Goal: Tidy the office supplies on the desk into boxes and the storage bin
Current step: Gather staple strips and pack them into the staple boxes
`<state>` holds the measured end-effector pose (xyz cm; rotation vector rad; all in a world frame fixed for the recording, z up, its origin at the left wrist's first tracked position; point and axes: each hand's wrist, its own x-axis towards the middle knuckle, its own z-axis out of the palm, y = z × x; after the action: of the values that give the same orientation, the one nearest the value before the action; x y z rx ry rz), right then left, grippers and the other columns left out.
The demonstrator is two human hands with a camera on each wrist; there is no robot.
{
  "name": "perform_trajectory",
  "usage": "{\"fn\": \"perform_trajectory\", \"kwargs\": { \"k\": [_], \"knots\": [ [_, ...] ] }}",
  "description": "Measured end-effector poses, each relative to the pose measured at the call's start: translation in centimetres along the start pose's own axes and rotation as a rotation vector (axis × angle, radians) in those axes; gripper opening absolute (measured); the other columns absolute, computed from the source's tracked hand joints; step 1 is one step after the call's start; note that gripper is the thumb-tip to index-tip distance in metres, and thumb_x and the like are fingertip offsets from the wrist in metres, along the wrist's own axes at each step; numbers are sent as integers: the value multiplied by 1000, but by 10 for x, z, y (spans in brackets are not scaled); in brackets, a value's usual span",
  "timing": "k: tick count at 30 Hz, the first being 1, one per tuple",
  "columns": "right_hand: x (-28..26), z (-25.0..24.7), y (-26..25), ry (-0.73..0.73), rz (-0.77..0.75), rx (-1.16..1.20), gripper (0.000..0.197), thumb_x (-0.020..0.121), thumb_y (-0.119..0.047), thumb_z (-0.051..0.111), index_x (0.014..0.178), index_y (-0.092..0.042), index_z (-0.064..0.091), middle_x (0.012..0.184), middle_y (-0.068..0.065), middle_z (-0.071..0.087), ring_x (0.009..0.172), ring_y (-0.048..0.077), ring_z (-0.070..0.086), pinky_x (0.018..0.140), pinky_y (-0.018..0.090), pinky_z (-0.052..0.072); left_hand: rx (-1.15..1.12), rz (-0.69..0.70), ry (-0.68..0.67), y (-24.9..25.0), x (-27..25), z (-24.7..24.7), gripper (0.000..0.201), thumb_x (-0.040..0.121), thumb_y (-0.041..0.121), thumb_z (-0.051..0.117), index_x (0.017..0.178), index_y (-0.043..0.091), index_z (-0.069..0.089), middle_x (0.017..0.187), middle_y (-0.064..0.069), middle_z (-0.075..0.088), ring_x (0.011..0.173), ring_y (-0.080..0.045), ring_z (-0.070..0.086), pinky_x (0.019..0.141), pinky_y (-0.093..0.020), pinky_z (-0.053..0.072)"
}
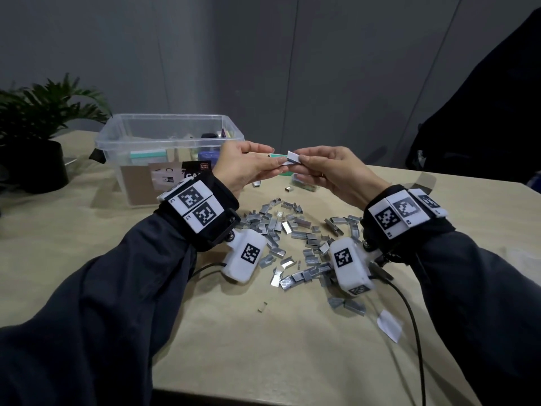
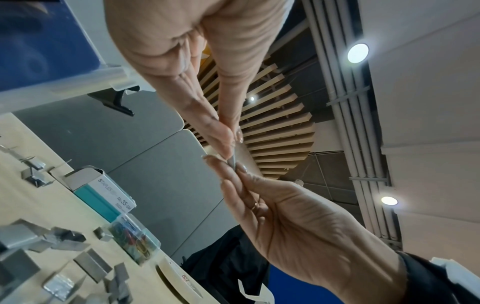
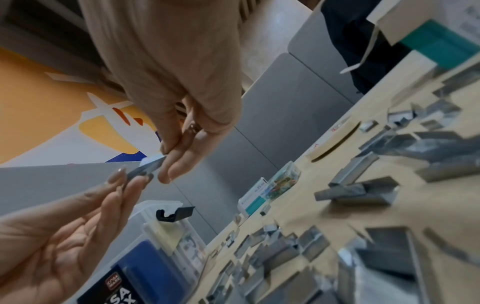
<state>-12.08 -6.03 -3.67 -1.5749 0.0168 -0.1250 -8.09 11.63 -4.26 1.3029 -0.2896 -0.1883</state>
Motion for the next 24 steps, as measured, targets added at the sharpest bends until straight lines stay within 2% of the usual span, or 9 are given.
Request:
{"fn": "perform_trajectory", "kwargs": {
  "k": [4, 9, 15, 21, 24],
  "knots": [
    [-1, 0, -4, -5, -22, -24, 15, 92, 0, 61, 104, 5, 66, 88, 14, 73, 76, 12, 73, 74, 18, 59, -17, -8, -12, 2, -1, -3, 33, 77, -8, 72, 106, -7, 56, 93, -26, 70, 73, -25, 74, 65, -23, 60],
    [-2, -5, -12, 5, -43, -110, 15, 92, -1, 60, 104, 1, 68, 86, 11, 70, 71, 9, 68, 70, 16, 57, -9, -21, -26, 7, 1, -7, 32, 77, -9, 71, 105, -6, 56, 89, -24, 71, 71, -25, 73, 66, -23, 60],
    [-2, -4, -13, -18, -45, -182, 13, 90, -2, 63, 101, -1, 70, 86, 11, 70, 72, 11, 67, 74, 19, 59, 26, -6, -40, 5, 1, -5, 33, 77, -9, 71, 105, -6, 54, 88, -25, 71, 72, -27, 73, 67, -26, 61],
    [3, -9, -15, 5, -131, -125, 16, 91, -3, 63, 105, 1, 70, 83, 9, 70, 73, 12, 67, 72, 19, 58, 25, -2, -24, 5, 2, -6, 36, 77, -10, 71, 109, -8, 53, 82, -22, 72, 71, -27, 73, 65, -25, 60],
    [4, -5, -14, -35, -114, -182, 17, 91, -4, 63, 105, 2, 70, 84, 8, 69, 74, 12, 66, 77, 22, 59, 28, 9, -25, 4, 3, -5, 35, 77, -8, 72, 107, -7, 54, 82, -21, 72, 74, -28, 74, 69, -27, 61]
  ]
}}
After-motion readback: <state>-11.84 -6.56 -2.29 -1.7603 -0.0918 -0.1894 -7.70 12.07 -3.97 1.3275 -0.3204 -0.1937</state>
